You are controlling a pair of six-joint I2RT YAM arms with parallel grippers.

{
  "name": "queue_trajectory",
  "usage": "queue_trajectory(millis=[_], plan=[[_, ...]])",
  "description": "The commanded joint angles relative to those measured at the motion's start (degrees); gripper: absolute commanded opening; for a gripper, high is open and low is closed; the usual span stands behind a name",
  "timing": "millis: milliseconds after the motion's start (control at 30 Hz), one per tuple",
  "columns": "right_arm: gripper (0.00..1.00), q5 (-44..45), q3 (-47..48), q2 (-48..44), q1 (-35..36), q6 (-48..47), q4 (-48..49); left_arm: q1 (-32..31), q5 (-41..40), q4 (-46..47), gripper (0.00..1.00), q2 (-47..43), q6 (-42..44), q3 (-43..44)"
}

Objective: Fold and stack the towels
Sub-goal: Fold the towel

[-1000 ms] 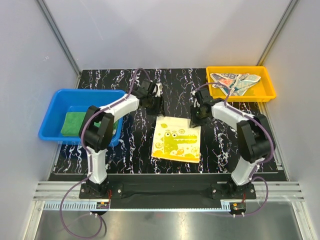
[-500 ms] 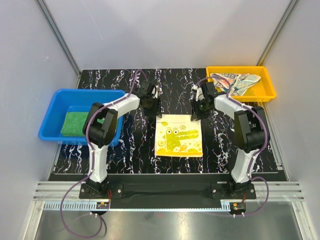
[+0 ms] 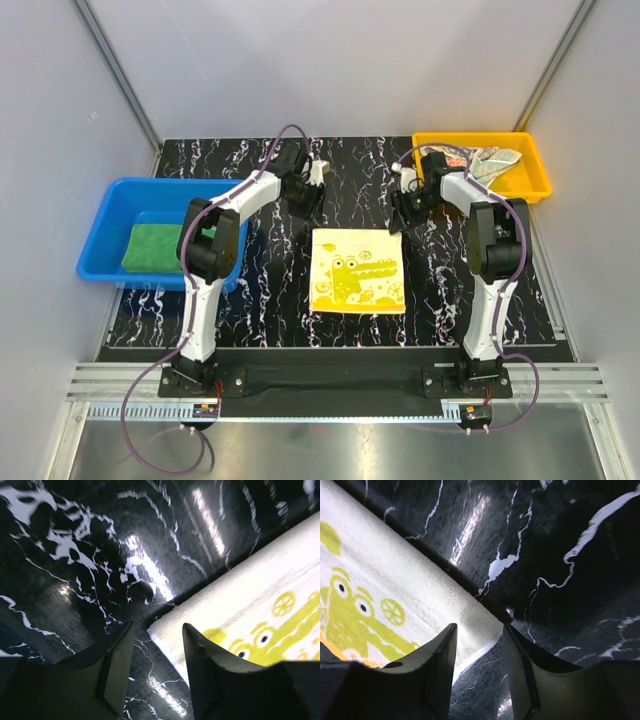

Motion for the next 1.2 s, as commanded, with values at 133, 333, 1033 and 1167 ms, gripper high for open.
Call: queue_trajectory(millis=[133,333,1033,1167], plan=[[0.49,-6.1,6.3,5.0,-0.5,-9.1,-8.9,0.6,5.1,-6.4,0.47,4.8,8.1,5.0],[0.46,-4.9,7.6,5.9,-1.1,-10.6,-10.0,0.6,5.4,-7.1,0.44,6.6,9.2,6.0],[0.00,-3.6,10.8,6.6,-1.0,-14.2,-7.3,0.6,1.6,-9.6,0.00,6.5,10.8,9.9],[0.00,-5.2,11.6,4.3,-1.1,-14.1,-3.9,1.1,-1.2,-8.6,0.00,3.5,9.8,9.8]])
